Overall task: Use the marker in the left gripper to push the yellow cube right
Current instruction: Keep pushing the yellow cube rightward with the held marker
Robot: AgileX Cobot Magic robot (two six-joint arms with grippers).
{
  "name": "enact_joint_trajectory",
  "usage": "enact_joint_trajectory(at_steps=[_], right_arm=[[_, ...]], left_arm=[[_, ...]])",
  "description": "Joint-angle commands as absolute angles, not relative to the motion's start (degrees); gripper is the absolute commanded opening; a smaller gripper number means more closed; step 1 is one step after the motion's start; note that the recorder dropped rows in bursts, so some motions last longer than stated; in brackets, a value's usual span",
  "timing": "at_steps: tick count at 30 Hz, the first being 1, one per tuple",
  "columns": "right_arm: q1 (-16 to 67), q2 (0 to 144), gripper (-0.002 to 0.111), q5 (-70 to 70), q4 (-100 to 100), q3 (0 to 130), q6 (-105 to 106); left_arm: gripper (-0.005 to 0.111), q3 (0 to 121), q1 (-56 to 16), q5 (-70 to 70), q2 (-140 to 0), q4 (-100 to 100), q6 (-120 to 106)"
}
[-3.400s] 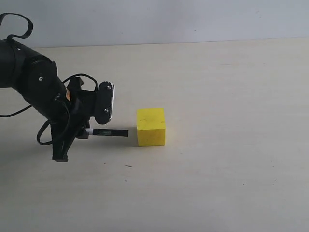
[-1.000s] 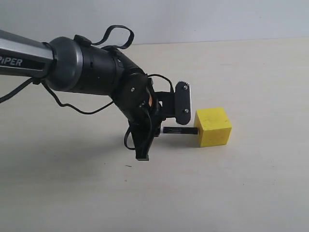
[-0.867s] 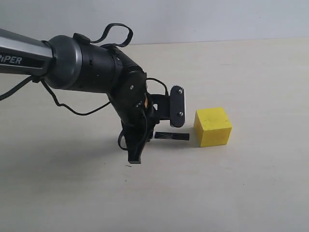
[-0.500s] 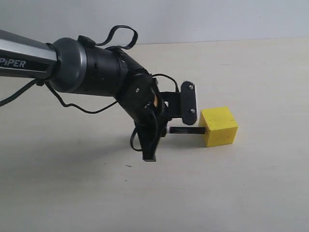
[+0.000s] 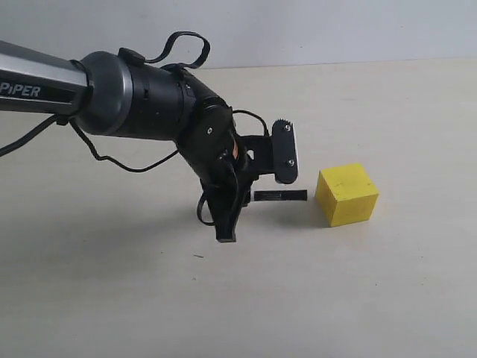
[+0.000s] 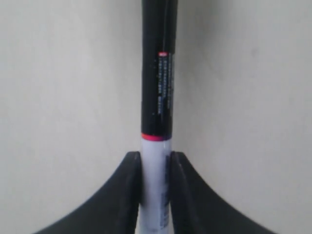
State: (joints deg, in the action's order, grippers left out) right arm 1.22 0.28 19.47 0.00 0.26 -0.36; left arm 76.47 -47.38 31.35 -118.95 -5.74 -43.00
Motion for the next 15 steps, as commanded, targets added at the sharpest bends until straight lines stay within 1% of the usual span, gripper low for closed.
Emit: enact_joint_trajectory(at_steps=[1,6,10,15], right_arm=[[0.87,0.0,0.0,18.68,0.0,0.0,0.0],[0.87,0.0,0.0,18.68,0.0,0.0,0.0],[0.87,0.0,0.0,18.68,0.0,0.0,0.0],[0.87,0.0,0.0,18.68,0.0,0.0,0.0]], left_arm=[[0.0,79.56,-48.28,25.05,-120.13,-2.67,-41.89],[0.0,82.5,-49.24,29.81,-122.52,-2.38,-41.89],[0.0,82.62,-48.14,34.26,-122.52,-3.06,-41.89],[0.0,82.62,-47.79,32.67,-122.52,-3.06,-41.89]])
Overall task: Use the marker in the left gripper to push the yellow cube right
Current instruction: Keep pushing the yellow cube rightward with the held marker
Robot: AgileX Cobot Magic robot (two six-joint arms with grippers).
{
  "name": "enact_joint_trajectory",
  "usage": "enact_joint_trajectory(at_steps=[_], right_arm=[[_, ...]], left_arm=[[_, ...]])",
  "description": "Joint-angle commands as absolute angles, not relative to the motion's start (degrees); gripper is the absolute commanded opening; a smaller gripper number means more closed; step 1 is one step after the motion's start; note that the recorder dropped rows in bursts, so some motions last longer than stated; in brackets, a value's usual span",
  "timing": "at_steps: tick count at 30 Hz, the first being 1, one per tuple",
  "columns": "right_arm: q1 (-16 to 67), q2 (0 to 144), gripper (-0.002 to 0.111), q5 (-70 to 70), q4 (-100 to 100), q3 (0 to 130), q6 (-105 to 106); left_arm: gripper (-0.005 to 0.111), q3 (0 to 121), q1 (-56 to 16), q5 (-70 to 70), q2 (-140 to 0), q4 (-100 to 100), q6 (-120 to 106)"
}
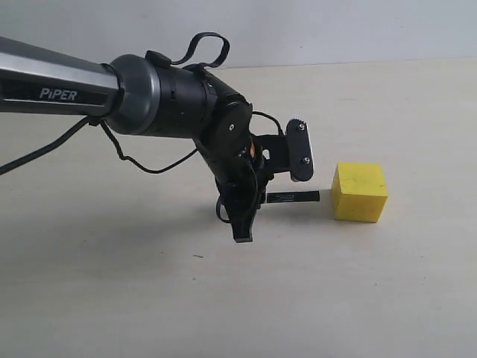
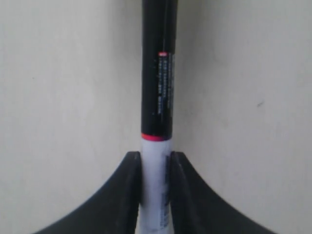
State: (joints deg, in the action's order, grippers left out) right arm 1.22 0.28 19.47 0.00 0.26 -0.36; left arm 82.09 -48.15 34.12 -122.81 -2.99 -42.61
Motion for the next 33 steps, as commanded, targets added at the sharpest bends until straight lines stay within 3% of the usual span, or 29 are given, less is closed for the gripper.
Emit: enact_joint_trajectory(at_steps=[1,9,18,26,33], right_arm=[[0.87,0.0,0.0,18.68,0.0,0.0,0.0],[0.87,0.0,0.0,18.68,0.0,0.0,0.0],[0.87,0.0,0.0,18.68,0.0,0.0,0.0],[0.87,0.0,0.0,18.68,0.0,0.0,0.0],[0.87,0.0,0.0,18.68,0.0,0.0,0.0]], left_arm=[[0.0,82.62,-47.96,31.45,-122.52,-2.85,-41.89],[0.0,84.33,-52.0,28.86,-123.33,-2.64,-41.89],[0.0,84.33,-50.61,35.67,-123.33,-2.78,-41.8],[0.0,84.33,-50.61,24.86,-123.93,-3.72,-41.8],[0.0,84.33,-50.61,29.48,-124.27,-3.72,-41.76]])
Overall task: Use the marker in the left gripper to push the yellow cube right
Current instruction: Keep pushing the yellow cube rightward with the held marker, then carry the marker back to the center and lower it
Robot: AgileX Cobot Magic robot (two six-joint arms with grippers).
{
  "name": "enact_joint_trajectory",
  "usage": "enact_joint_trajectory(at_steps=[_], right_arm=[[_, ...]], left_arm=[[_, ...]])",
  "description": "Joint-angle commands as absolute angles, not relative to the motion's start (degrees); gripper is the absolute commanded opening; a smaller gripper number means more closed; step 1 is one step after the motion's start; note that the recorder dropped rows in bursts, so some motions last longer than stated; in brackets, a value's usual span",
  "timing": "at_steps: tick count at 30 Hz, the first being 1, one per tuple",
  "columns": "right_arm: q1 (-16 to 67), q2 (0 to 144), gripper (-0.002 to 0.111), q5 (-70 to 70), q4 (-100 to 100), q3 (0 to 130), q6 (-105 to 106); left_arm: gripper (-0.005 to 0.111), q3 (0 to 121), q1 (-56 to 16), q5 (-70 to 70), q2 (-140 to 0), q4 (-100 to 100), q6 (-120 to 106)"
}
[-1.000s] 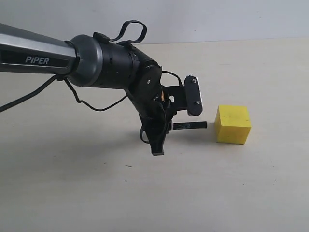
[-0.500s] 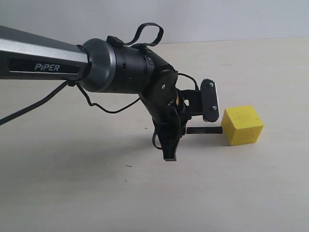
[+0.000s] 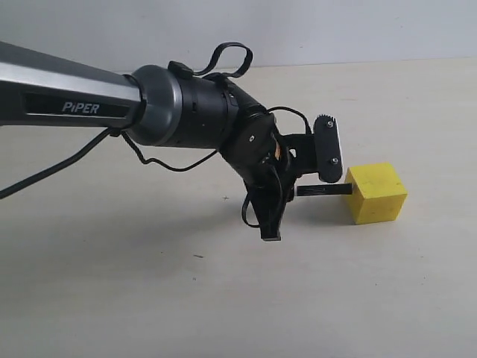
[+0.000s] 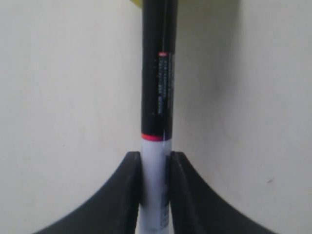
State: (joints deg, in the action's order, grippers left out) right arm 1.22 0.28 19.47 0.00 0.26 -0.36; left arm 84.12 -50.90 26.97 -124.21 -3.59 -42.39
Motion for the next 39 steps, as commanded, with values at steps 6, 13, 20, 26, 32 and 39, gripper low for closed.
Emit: enact_joint_trajectory(at_steps=[6,13,20,26,32,39], right_arm=[[0.87,0.0,0.0,18.68,0.0,0.0,0.0],[0.87,0.0,0.0,18.89,0.0,0.0,0.0],[0.87,0.0,0.0,18.89,0.0,0.0,0.0],[0.87,0.0,0.0,18.89,0.0,0.0,0.0],[0.87,0.0,0.0,18.89,0.0,0.0,0.0],[0.87,0.0,0.0,18.89,0.0,0.0,0.0]], left_arm=[[0.0,84.33,-50.46,31.64,-122.95,-4.21,-34.76],[0.0,84.33,-46.19,36.82,-115.84,-4.61,12.85],[0.0,84.33,-44.05,47.96,-115.32,-4.73,30.84],[0.0,84.33,-42.34,46.21,-116.14,-5.01,38.26],[0.0,84.33,-41.76,45.01,-120.25,-3.81,42.59],[0.0,84.33,-41.76,41.96,-123.81,-0.45,42.67]])
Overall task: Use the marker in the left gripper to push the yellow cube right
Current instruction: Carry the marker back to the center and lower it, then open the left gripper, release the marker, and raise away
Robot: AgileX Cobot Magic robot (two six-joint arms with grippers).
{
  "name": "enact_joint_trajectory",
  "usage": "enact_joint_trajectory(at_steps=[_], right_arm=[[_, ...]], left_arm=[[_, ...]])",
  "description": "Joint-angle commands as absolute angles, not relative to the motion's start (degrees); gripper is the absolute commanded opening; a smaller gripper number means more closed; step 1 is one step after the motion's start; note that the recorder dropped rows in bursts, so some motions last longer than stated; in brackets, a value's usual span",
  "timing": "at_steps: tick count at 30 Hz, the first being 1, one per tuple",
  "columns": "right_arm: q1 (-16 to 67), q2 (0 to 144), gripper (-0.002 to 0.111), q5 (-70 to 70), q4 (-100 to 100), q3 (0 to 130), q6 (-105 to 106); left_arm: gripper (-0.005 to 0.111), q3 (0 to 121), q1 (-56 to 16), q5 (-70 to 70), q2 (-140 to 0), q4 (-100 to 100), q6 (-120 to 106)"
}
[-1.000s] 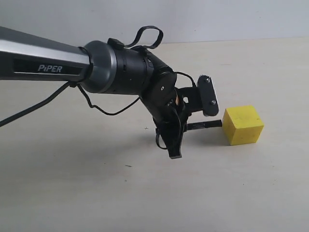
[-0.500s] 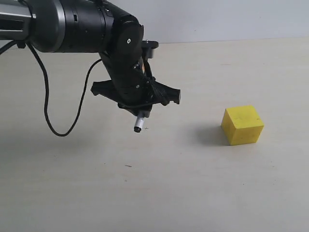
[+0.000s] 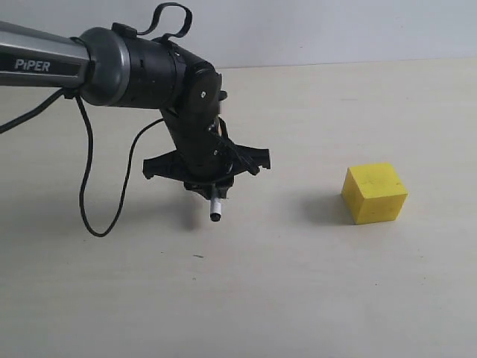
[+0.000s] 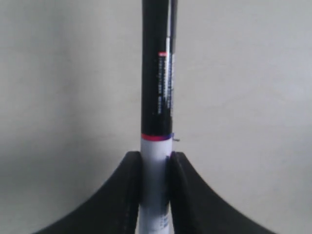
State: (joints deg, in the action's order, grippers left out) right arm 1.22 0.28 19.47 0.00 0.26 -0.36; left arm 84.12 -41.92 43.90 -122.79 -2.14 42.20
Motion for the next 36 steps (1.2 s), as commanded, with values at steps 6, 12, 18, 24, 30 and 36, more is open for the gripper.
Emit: enact_joint_trajectory(at_steps=[6,12,18,24,30,36], right_arm=[[0.87,0.0,0.0,18.89,0.0,0.0,0.0],[0.87,0.0,0.0,18.89,0.0,0.0,0.0],[0.87,0.0,0.0,18.89,0.0,0.0,0.0],[0.87,0.0,0.0,18.89,0.0,0.0,0.0],[0.87,0.0,0.0,18.89,0.0,0.0,0.0],[0.87,0.0,0.0,18.89,0.0,0.0,0.0]], left_arm=[[0.016,84.33,-41.76,41.59,-124.05,0.0,42.67],[0.04,84.33,-41.76,41.59,-124.64,0.74,42.67],[0.043,84.33,-41.76,41.71,-124.64,0.74,42.55],[0.043,84.33,-41.76,41.71,-121.86,0.64,38.67],[0.036,84.33,-42.25,44.02,-114.07,0.64,23.73],[0.0,79.49,-46.04,43.4,-103.84,0.75,14.53]])
